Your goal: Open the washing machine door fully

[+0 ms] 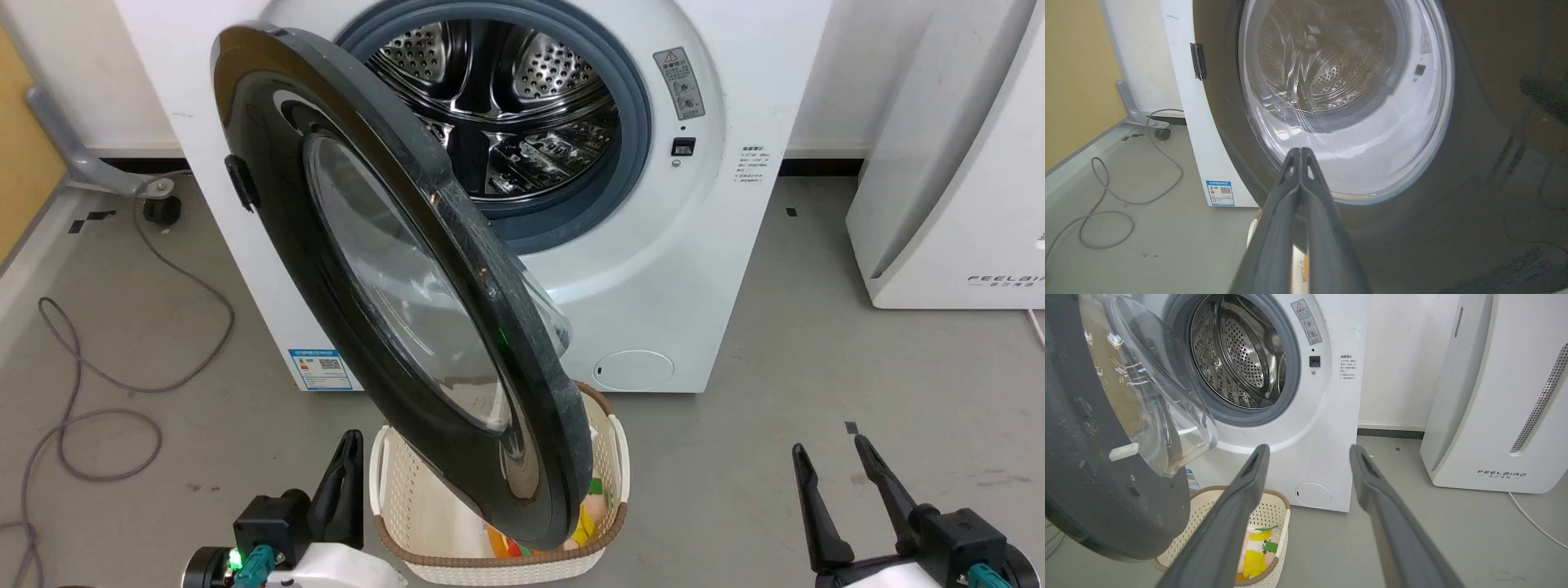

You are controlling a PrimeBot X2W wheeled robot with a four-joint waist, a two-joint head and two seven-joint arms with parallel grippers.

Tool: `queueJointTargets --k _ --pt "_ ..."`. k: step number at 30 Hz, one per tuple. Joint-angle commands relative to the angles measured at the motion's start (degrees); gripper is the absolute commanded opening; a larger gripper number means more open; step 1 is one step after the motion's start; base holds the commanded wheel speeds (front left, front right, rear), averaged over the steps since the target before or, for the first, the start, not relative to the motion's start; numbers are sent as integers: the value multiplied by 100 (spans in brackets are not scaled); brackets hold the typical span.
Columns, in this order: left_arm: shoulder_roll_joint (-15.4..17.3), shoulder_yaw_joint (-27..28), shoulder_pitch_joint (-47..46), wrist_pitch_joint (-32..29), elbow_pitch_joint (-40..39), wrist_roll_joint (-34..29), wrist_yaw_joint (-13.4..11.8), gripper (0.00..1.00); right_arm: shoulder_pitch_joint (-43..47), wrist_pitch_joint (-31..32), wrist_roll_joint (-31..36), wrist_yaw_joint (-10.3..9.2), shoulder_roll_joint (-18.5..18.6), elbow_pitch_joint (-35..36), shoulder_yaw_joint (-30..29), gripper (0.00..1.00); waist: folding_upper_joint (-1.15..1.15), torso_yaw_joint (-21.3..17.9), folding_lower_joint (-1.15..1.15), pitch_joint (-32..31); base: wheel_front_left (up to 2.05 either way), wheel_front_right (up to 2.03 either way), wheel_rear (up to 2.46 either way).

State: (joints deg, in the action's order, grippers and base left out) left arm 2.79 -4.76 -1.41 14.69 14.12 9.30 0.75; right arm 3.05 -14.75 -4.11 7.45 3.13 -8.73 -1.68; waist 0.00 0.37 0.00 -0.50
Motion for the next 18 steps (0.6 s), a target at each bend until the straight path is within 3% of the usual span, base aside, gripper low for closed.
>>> queueJointTargets --k 1,10,18 --pt "9 -2 18 30 -47 24 -19 0 -43 -25 -22 3 -24 -10 5 100 0 4 0 -4 0 0 0" --pt "9 60 -67 30 -419 19 -158 0 -39 -25 -36 3 -24 -30 7 100 0 17 0 -16 0 0 0" --pt "9 102 -252 30 -1515 -147 -263 0 -58 -25 -60 3 -25 -59 7 100 0 34 0 -11 0 0 0"
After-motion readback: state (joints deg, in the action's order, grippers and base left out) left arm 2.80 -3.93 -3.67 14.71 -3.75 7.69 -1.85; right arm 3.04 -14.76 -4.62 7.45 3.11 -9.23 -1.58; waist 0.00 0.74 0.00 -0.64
